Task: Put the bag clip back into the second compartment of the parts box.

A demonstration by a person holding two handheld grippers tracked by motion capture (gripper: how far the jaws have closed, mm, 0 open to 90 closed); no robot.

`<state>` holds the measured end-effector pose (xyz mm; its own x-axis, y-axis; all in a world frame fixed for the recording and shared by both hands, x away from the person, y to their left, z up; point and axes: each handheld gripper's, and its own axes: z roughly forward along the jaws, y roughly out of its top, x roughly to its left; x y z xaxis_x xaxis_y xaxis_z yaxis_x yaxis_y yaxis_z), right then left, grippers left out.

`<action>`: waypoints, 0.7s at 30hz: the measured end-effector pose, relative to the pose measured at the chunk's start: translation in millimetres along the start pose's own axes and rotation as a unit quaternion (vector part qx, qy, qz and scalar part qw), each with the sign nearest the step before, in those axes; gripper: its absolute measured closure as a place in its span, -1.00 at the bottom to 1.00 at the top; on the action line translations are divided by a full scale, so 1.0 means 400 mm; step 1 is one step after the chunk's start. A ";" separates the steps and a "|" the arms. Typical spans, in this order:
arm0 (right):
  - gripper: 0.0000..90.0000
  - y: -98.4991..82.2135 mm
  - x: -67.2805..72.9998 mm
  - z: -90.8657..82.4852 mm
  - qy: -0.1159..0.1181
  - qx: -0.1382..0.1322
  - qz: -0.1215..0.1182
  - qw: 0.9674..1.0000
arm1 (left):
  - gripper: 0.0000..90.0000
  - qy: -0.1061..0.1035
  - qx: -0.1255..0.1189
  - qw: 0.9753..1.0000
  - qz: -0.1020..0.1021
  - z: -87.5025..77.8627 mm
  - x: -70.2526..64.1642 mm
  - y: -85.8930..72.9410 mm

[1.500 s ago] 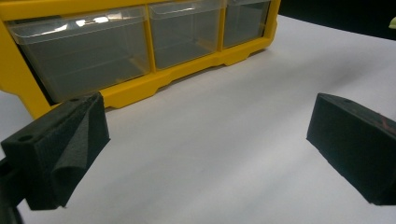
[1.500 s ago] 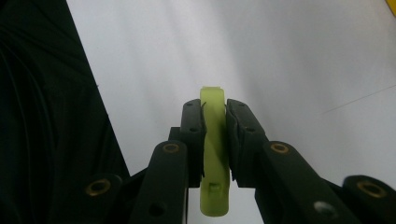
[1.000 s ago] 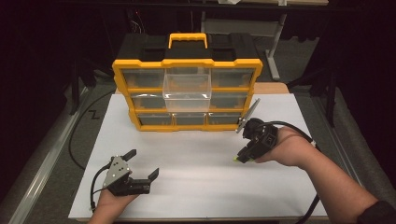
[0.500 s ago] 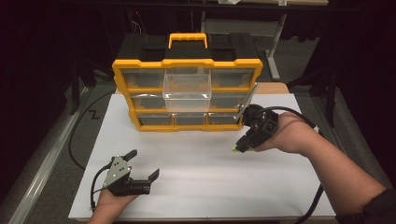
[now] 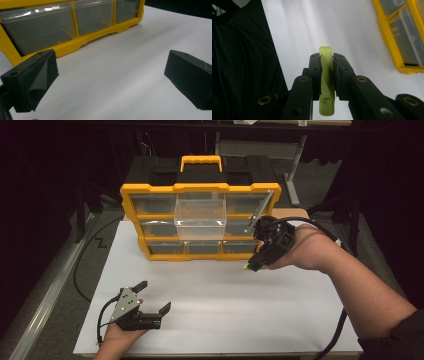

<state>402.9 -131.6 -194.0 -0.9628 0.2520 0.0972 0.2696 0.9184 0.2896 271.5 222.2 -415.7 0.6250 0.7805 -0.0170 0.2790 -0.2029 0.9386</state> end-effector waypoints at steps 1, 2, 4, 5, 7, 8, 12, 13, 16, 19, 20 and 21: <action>0.76 0.004 -0.001 -0.005 -0.001 -0.001 -0.001 1.000 | -0.99 -0.002 0.004 1.000 0.000 0.001 0.000 0.000; 0.76 0.008 -0.002 -0.010 0.000 -0.002 -0.002 1.000 | -0.99 -0.002 0.008 1.000 0.003 0.002 -0.001 -0.001; 0.76 0.015 -0.003 -0.020 -0.001 -0.004 -0.002 1.000 | -0.99 0.001 0.011 1.000 0.006 0.004 -0.003 -0.002; 0.76 0.019 -0.005 -0.026 0.000 -0.006 -0.002 1.000 | -0.99 0.003 0.016 1.000 0.006 0.005 -0.003 0.000; 0.76 0.024 -0.008 -0.035 -0.003 -0.007 -0.001 1.000 | -0.99 0.011 0.027 1.000 0.010 0.007 -0.004 0.001; 0.76 0.027 -0.010 -0.039 -0.002 -0.010 0.000 1.000 | -0.99 0.010 0.029 0.999 0.009 0.007 -0.003 0.001; 0.76 0.035 -0.017 -0.053 -0.005 -0.008 0.001 1.000 | -0.99 0.014 0.028 1.000 -0.004 0.003 0.004 0.003; 0.76 0.037 -0.018 -0.056 -0.006 -0.008 0.001 1.000 | -0.99 0.012 0.028 1.000 -0.007 0.002 0.006 0.003; 0.76 0.043 -0.021 -0.068 -0.006 -0.010 0.002 1.000 | -0.98 0.011 0.037 0.999 -0.007 0.000 0.009 0.004; 0.76 0.050 -0.022 -0.084 -0.009 -0.013 0.000 1.000 | -0.98 0.012 0.036 0.999 -0.010 0.001 0.010 0.004; 0.76 0.052 -0.021 -0.089 -0.009 -0.014 -0.001 1.000 | -0.98 0.014 0.034 0.999 -0.012 0.001 0.009 0.004; 0.76 0.055 -0.021 -0.094 -0.009 -0.015 -0.001 1.000 | -0.98 0.011 0.032 0.999 -0.015 0.000 0.010 0.004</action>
<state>417.6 -125.2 -152.5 -0.9634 0.2560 0.0795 0.2678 0.9094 0.3183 274.5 225.1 -414.2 0.5992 0.7998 -0.0357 0.3440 -0.2169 0.9136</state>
